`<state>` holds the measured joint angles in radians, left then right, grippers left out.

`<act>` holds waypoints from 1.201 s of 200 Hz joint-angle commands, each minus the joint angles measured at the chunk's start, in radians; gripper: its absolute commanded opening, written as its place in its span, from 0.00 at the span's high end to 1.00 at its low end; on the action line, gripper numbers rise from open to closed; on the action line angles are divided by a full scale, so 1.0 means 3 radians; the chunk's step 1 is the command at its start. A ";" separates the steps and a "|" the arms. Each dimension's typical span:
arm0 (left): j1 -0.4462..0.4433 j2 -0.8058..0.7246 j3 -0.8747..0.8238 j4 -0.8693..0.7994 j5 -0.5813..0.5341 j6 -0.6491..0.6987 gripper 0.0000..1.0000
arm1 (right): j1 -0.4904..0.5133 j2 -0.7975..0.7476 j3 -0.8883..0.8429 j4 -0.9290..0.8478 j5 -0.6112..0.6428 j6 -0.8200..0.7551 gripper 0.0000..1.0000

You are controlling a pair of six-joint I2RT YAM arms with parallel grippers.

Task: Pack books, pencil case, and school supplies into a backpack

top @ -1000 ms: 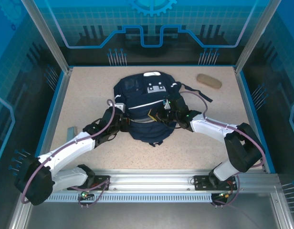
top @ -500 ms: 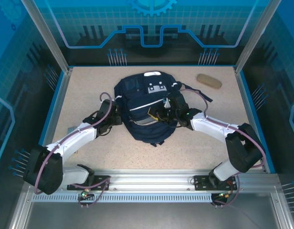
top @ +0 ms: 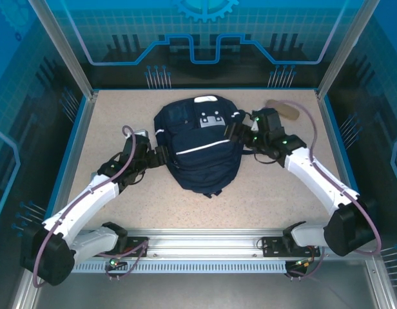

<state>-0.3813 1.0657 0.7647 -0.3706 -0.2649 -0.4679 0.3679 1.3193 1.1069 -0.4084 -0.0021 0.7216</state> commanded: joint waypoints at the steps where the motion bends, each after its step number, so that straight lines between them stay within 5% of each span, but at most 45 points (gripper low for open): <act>1: 0.0027 -0.0057 0.0084 -0.0080 0.0119 0.0007 0.11 | -0.0255 0.0278 0.0309 -0.0320 0.0465 -0.0520 0.06; 75: 0.0024 -0.0129 0.0050 -0.0131 0.0383 -0.0095 0.03 | -0.1219 0.1788 0.1498 -0.0234 0.0466 -0.0756 0.00; 106: 0.0028 -0.0219 -0.0044 -0.0109 0.0453 -0.0182 0.01 | -0.1429 0.2306 0.1972 -0.0249 0.0797 -0.0731 0.00; 159: 0.0027 -0.0365 -0.0150 -0.0084 0.0496 -0.0286 0.01 | -0.1805 0.3044 0.2663 -0.0223 0.0148 -0.0630 0.00; 240: 0.0024 -0.0433 -0.0208 -0.0076 0.0515 -0.0356 0.01 | -0.2001 0.3971 0.3785 -0.0579 -0.0072 -0.0594 0.00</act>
<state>-0.3813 0.9478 0.7170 -0.3923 -0.1329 -0.5522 -0.2256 2.4447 2.1464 -0.5232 0.0273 0.5453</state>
